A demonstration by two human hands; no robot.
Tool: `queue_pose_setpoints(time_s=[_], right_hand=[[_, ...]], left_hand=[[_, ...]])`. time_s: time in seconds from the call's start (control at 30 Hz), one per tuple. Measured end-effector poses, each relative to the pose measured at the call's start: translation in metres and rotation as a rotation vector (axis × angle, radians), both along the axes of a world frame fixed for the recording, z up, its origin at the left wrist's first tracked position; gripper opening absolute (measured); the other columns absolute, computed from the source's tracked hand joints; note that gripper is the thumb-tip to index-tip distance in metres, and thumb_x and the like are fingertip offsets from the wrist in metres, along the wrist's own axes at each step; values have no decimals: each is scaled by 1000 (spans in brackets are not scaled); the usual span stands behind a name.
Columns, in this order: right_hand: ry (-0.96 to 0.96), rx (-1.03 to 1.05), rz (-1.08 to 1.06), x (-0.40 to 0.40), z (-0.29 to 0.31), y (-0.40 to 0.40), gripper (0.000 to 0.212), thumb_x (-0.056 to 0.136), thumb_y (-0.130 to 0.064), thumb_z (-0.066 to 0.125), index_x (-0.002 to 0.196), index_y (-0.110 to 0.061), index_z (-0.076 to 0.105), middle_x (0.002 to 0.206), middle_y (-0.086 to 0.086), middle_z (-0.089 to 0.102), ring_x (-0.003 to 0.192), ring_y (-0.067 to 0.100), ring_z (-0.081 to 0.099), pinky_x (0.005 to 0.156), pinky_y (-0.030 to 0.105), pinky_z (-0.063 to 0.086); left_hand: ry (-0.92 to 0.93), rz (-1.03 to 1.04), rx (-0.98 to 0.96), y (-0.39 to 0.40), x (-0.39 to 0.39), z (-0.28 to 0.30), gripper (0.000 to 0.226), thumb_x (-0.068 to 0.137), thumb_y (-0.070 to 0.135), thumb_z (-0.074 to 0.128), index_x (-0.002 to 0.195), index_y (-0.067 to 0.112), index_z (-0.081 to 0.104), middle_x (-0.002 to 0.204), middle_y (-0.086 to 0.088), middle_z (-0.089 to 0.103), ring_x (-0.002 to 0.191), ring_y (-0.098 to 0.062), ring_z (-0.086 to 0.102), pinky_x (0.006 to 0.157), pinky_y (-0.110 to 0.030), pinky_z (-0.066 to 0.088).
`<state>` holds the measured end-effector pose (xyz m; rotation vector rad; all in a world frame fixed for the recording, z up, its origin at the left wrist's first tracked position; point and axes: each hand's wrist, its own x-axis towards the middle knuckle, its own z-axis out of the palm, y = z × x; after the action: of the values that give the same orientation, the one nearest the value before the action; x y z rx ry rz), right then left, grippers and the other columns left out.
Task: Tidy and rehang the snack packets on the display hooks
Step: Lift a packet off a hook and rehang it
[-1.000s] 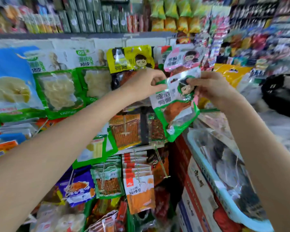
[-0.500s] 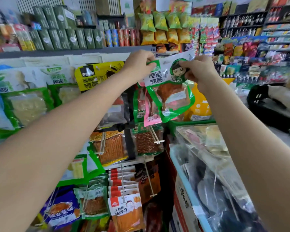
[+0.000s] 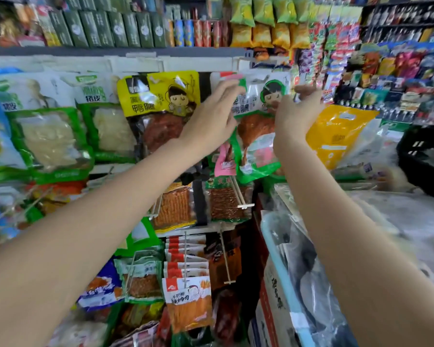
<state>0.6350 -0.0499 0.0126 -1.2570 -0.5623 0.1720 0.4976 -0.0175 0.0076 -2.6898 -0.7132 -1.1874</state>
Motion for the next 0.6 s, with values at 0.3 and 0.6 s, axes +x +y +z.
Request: queue_pose_setpoints(time_s=[0.3,0.6], right_hand=[[-92,103,249,-121,-53,2,31,63,-9,36,49,-29,55,52,-5,51,57,24,50,59,45,45],[-256,136,462,-279,-64,-6,31,71,-5,38,57,-32,47,53,-9,48,54,25,49,54,42,41]], left_hand=[[-60,105,60,-14,-112,-56,33,74,-3,44,104,0,57,110,-18,53,106,-25,49,90,-31,41],[-61,371,-55,-23,-291,-89,34,76,7,39,105,4,56,107,-17,53,101,-25,48,86,-38,42]])
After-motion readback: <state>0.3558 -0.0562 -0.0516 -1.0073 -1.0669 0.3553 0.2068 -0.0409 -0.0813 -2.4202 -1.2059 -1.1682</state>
